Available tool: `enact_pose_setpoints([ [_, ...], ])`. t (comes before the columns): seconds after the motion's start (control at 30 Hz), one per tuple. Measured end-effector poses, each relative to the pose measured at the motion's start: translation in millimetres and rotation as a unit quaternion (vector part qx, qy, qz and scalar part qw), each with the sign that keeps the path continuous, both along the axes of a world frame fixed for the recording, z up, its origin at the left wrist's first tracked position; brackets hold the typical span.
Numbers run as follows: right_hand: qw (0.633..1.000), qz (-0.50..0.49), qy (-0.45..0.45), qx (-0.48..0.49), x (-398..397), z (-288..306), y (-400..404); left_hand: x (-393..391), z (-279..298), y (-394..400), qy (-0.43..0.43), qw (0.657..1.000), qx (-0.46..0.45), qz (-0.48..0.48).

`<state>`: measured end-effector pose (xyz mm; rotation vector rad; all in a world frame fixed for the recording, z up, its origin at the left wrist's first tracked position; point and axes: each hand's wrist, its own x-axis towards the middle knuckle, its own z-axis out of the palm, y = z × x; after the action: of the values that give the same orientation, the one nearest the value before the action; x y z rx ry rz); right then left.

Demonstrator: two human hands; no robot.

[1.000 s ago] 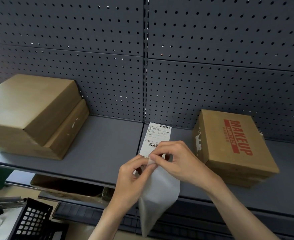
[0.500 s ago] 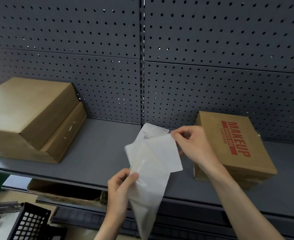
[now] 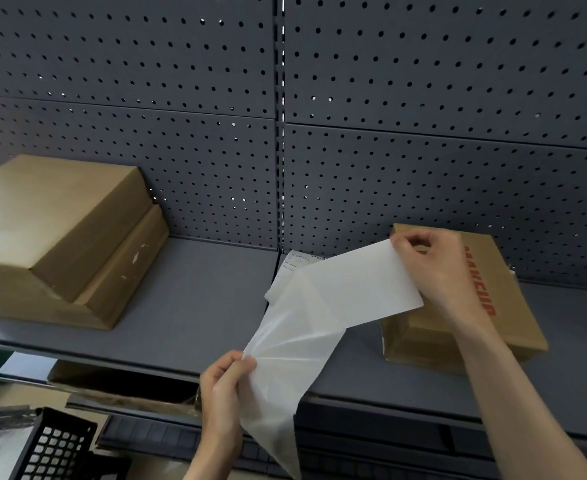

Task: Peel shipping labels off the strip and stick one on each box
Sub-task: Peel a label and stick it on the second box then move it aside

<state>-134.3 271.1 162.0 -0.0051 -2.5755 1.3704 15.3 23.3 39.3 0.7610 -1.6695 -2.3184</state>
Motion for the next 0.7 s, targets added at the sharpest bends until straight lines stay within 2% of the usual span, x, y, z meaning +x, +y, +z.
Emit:
enact_pose_setpoints([
  [0.2,0.997,-0.051,0.057,0.002,1.1,10.9,12.9,6.9,-3.2,-1.9,0.01,0.999,-0.042,-0.01],
  [0.4,0.99,-0.093,0.105,-0.014,1.5,18.0,23.5,13.5,-8.6,-19.2,0.07,0.982,-0.166,-0.058],
  [0.47,0.989,-0.096,0.115,-0.008,2.6,19.5,24.9,12.2,-5.9,-29.5,0.107,0.939,-0.32,-0.07],
  [0.53,0.988,-0.087,0.13,-0.008,6.1,22.4,25.4,8.2,6.8,-36.8,0.134,0.841,-0.52,-0.067],
  [0.6,0.987,-0.072,0.144,-0.012,9.7,24.0,24.8,1.1,18.3,-43.4,0.127,0.749,-0.65,-0.035],
  [0.63,0.986,-0.067,0.151,-0.015,11.1,24.6,25.3,-4.4,23.1,-45.6,0.109,0.726,-0.679,-0.019],
  [0.7,0.984,-0.062,0.164,-0.016,12.1,24.5,28.0,-16.5,30.0,-48.2,0.099,0.717,-0.689,0.012],
])
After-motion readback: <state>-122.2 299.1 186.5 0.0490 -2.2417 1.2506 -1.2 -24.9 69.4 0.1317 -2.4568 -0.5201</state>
